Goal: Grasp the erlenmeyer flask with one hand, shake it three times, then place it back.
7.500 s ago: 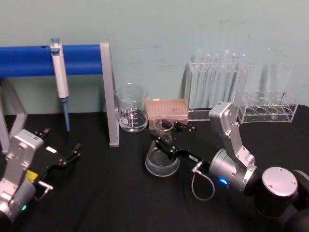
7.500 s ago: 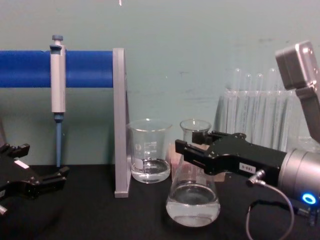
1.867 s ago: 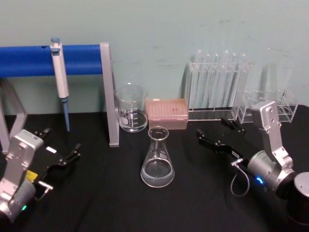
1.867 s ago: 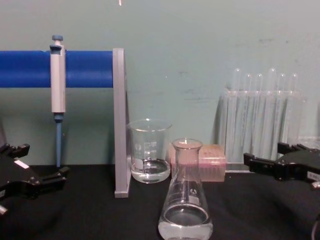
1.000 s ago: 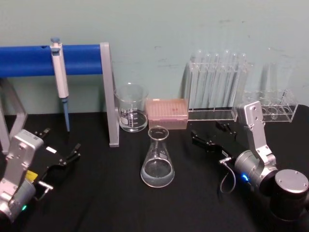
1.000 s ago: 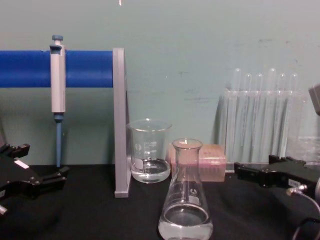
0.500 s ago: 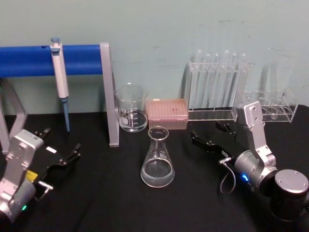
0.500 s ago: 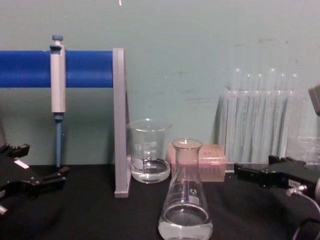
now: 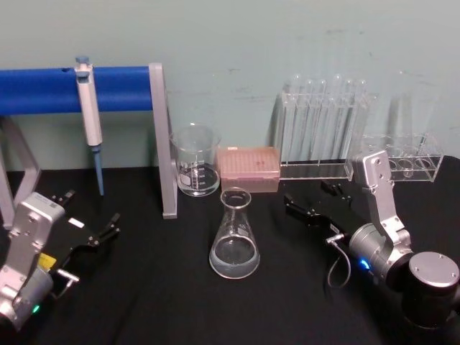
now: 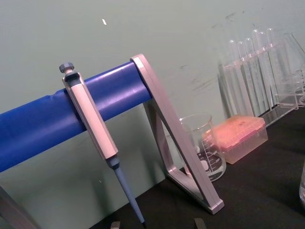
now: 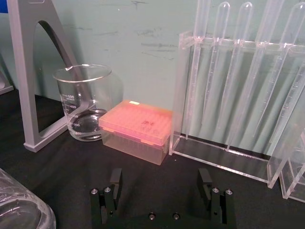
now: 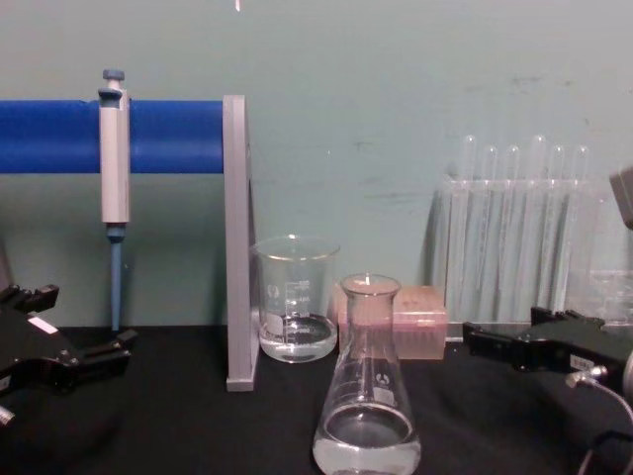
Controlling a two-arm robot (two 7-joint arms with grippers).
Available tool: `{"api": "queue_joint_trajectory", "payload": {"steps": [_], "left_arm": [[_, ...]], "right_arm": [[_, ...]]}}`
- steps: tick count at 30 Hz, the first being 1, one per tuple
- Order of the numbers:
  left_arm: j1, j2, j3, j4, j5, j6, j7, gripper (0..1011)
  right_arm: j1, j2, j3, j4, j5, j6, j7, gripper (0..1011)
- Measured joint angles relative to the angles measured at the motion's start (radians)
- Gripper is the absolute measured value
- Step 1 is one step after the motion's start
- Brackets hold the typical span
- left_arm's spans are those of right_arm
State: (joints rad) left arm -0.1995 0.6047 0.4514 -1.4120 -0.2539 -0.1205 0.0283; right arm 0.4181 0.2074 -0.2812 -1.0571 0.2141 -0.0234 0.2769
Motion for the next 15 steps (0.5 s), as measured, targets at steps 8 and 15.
{"api": "queue_joint_trajectory", "payload": {"steps": [8,15], "left_arm": [[0.000,0.000,0.000,0.000,0.000,0.000,0.000,1001],[0.000,0.000,0.000,0.000,0.000,0.000,0.000,1001]], "right_arm": [[0.000,0.000,0.000,0.000,0.000,0.000,0.000,1000],[0.000,0.000,0.000,0.000,0.001,0.000,0.000,1000]]}}
